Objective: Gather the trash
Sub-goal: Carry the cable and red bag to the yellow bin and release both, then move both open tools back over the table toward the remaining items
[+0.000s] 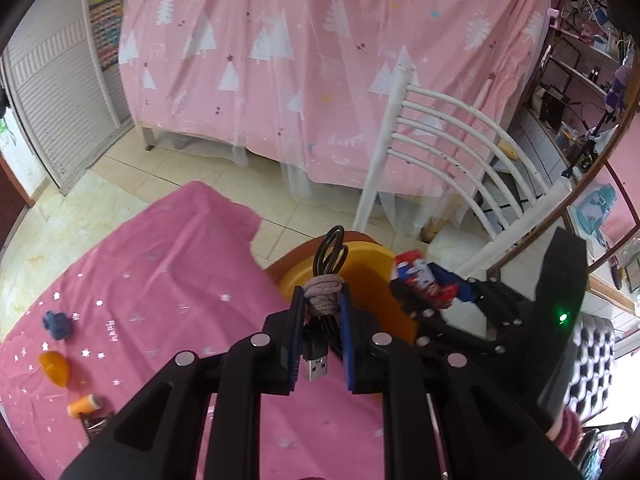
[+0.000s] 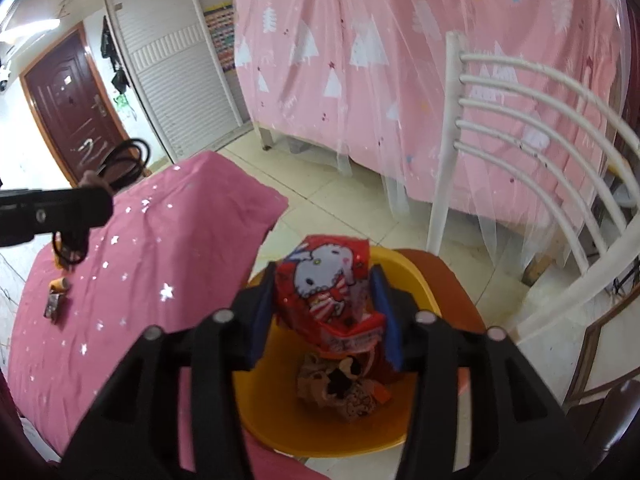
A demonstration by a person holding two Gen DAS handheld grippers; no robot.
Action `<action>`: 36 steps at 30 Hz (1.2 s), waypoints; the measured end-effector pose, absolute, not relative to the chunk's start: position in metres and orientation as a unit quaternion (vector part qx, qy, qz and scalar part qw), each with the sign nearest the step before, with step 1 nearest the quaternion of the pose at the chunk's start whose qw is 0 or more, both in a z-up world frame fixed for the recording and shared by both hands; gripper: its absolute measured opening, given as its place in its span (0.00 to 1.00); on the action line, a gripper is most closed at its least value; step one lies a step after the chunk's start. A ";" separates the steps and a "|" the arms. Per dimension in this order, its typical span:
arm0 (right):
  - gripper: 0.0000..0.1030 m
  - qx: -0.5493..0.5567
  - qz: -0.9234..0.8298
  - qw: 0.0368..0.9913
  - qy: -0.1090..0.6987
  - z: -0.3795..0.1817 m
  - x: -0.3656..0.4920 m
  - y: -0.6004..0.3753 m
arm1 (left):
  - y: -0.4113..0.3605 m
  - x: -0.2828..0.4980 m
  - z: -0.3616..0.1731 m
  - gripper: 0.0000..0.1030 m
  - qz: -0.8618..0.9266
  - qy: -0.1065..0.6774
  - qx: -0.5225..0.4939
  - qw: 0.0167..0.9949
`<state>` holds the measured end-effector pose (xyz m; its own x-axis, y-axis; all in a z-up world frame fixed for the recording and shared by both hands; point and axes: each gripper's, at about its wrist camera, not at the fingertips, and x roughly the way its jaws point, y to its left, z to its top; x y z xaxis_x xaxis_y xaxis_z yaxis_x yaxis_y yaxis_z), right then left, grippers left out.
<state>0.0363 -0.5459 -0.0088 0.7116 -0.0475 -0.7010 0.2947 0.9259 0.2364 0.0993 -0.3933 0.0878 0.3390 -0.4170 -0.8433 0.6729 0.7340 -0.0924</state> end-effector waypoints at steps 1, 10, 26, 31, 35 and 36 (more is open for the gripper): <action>0.50 0.174 -0.095 0.909 0.368 -0.011 0.035 -0.550 | -0.398 0.098 0.087 0.10 -0.340 0.468 0.136 0.804; 0.53 0.190 -0.096 0.907 0.362 -0.013 0.031 -0.563 | -0.420 0.089 0.074 0.31 -0.348 0.475 0.147 0.795; 0.61 0.153 -0.051 0.923 0.349 0.020 0.046 -0.505 | -0.356 0.121 0.085 0.34 -0.298 0.469 0.130 0.822; 0.61 0.131 -0.027 0.927 0.351 0.029 0.063 -0.470 | -0.318 0.139 0.091 0.34 -0.272 0.469 0.113 0.833; 0.61 0.113 -0.010 0.928 0.355 0.034 0.074 -0.447 | -0.289 0.150 0.094 0.35 -0.256 0.468 0.101 0.840; 0.61 0.110 -0.006 0.928 0.356 0.035 0.077 -0.442 | -0.282 0.152 0.094 0.35 -0.250 0.467 0.100 0.842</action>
